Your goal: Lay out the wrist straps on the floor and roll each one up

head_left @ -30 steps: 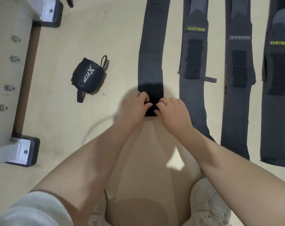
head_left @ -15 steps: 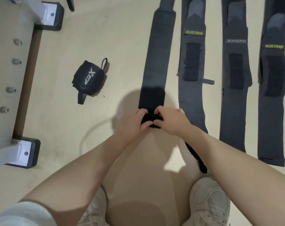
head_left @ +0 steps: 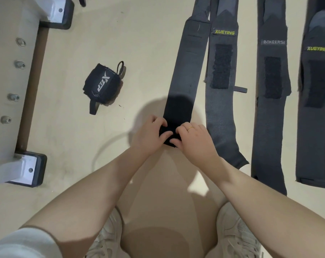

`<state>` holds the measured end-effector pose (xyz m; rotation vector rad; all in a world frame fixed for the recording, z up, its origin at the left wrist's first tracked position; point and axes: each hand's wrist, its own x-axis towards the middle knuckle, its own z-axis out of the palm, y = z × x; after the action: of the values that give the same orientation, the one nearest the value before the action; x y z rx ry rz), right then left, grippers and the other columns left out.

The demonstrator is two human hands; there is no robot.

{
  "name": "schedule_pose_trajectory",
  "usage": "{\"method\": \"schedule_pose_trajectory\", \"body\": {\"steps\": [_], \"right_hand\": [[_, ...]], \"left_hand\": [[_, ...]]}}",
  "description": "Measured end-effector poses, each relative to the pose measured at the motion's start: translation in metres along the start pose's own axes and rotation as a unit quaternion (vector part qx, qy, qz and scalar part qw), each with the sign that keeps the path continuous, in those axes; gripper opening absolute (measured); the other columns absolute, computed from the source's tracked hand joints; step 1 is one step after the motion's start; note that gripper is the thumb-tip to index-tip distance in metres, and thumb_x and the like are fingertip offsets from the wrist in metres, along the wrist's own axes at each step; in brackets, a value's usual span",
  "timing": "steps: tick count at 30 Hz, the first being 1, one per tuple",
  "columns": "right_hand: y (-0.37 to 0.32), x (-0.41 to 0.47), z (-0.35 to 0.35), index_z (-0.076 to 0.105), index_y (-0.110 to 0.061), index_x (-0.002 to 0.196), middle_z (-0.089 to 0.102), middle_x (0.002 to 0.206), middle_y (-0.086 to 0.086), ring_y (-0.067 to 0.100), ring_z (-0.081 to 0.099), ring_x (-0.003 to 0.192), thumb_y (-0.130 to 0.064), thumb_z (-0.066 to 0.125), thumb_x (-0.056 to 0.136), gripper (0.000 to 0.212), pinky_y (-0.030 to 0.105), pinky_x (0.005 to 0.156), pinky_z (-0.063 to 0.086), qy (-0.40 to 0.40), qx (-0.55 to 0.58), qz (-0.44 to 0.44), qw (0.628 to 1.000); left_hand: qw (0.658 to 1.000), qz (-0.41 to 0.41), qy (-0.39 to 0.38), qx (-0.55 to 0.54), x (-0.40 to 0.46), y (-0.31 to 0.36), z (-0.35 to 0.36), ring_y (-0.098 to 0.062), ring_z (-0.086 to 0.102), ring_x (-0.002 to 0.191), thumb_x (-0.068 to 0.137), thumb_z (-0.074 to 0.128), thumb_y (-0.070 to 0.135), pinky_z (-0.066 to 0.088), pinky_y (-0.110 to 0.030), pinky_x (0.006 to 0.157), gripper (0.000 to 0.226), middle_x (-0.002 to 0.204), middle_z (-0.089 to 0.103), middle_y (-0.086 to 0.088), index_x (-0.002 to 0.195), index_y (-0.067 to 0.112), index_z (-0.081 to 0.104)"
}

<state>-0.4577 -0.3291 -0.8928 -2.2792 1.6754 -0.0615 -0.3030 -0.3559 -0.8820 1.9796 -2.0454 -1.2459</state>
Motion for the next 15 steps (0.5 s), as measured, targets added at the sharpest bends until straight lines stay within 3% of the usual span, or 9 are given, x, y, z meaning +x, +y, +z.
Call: {"method": "schedule_pose_trajectory", "body": {"steps": [3,5,9,12,15], "right_hand": [[-0.001,0.000,-0.001,0.062,-0.012,0.078,0.059,0.071,0.002,0.021,0.057,0.064,-0.051,0.079,0.060,0.047,0.029,0.058,0.042,-0.060,-0.063,0.001,0.996],[-0.002,0.005,-0.010,0.064,-0.012,0.082,0.062,0.076,0.002,0.021,0.059,0.071,-0.048,0.081,0.061,0.046,0.029,0.061,0.041,-0.067,-0.072,0.013,0.995],[0.010,0.013,-0.019,0.059,-0.016,0.115,0.051,0.120,0.000,0.020,0.048,0.110,-0.044,0.043,0.096,0.037,0.033,0.083,0.028,-0.079,-0.012,0.038,0.996],[0.021,0.031,-0.026,0.062,-0.021,0.112,0.053,0.113,-0.001,0.017,0.049,0.103,-0.045,0.034,0.099,0.039,0.035,0.082,0.027,-0.100,0.016,0.091,0.991],[0.023,0.038,-0.027,0.057,-0.021,0.114,0.058,0.107,0.000,0.020,0.055,0.096,-0.045,0.042,0.097,0.033,0.035,0.077,0.026,-0.075,0.058,0.156,0.983]], "left_hand": [[0.999,-0.039,0.014,0.006,0.007,0.006,-0.002,-0.016,0.051,0.091,0.088,0.060,0.038,0.043,-0.029,0.078,0.029,0.102,0.043,0.006,0.108,0.017,0.058],[0.998,-0.062,0.024,0.011,0.012,0.011,-0.005,-0.013,0.049,0.089,0.088,0.060,0.040,0.038,-0.026,0.073,0.033,0.103,0.049,0.003,0.110,0.016,0.057],[0.996,-0.037,0.067,-0.043,0.015,0.020,-0.006,-0.015,0.055,0.094,0.091,0.057,0.036,0.039,-0.026,0.074,0.034,0.105,0.057,0.003,0.115,0.012,0.053],[0.994,-0.006,0.049,-0.093,0.009,0.023,0.001,-0.014,0.057,0.098,0.088,0.062,0.032,0.039,-0.020,0.078,0.045,0.112,0.059,0.003,0.128,0.015,0.049],[0.995,-0.020,0.062,-0.080,0.013,0.021,0.003,-0.020,0.055,0.109,0.090,0.058,0.018,0.039,-0.022,0.085,0.046,0.121,0.060,-0.004,0.135,0.016,0.047]]}}
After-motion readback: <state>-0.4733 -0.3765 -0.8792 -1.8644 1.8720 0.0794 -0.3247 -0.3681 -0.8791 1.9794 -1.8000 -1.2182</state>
